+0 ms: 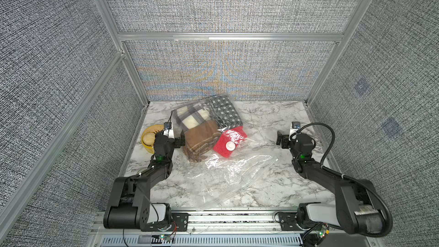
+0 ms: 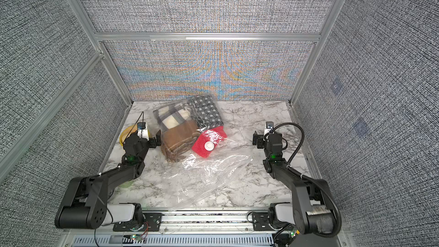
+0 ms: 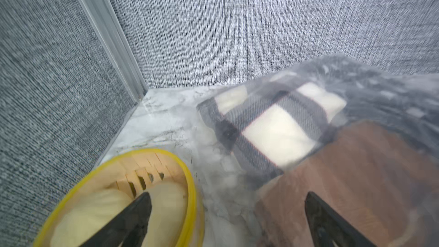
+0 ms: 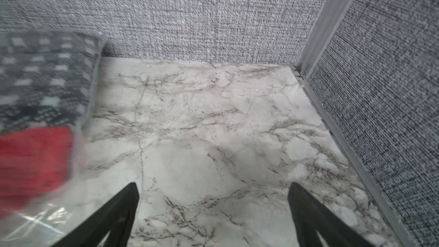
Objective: Take the scarf out of the vacuum bag
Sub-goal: Open the vacuum bag at the center of the board.
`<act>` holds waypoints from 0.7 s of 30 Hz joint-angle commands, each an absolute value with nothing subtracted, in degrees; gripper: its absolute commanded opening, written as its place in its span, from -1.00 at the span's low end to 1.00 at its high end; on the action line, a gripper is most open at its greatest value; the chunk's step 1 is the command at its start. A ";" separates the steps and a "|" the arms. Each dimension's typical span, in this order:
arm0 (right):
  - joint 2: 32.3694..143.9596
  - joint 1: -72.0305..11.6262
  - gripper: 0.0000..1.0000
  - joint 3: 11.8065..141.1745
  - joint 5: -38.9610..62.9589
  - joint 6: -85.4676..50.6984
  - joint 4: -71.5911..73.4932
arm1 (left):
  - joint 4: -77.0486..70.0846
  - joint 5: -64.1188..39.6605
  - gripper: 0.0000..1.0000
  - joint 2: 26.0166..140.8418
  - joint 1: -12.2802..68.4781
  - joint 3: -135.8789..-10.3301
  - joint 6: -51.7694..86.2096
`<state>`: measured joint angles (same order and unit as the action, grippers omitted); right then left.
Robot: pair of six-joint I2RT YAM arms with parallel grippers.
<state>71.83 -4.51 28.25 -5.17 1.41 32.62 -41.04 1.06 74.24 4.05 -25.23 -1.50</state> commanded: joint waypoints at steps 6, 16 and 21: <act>59.38 -4.27 0.98 36.53 2.71 -15.10 1.60 | -20.01 -10.44 1.00 59.86 4.45 -35.05 15.89; 48.55 -2.05 0.98 33.75 28.85 -27.45 -9.34 | -36.59 -41.60 0.99 63.35 5.25 -31.60 30.17; 48.86 -5.45 0.89 31.95 33.93 -26.41 -14.18 | -35.11 -41.46 1.00 68.96 10.42 -33.35 29.06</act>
<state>48.75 -4.01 32.84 26.89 -25.71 -10.76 -32.29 -36.69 68.20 8.10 -32.88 29.58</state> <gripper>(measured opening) 0.965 0.998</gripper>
